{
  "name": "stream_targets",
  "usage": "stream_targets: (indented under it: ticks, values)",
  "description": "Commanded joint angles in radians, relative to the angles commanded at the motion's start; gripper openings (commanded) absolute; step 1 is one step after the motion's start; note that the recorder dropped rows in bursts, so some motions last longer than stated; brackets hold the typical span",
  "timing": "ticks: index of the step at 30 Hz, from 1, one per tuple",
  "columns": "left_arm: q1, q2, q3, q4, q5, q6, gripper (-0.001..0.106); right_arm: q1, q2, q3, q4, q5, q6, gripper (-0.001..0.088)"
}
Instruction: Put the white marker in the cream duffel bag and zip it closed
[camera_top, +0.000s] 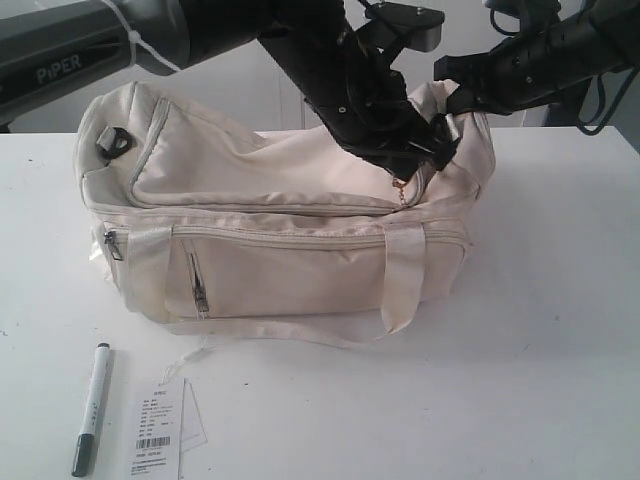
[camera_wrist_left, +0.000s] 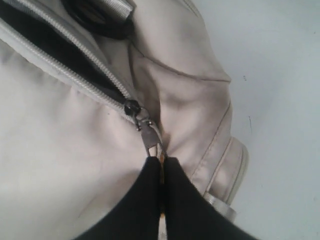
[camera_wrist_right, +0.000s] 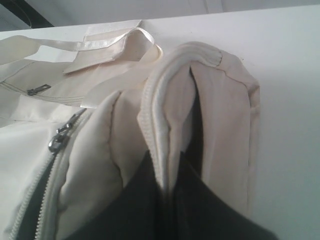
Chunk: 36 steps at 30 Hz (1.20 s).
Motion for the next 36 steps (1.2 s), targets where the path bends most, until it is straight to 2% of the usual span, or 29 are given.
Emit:
stream_targets:
  ticks: [36]
  values:
    - [0.0,-0.051,0.0,0.013,0.097,0.027,0.0,0.0,0.0,0.0,0.0,0.0,0.0,0.0]
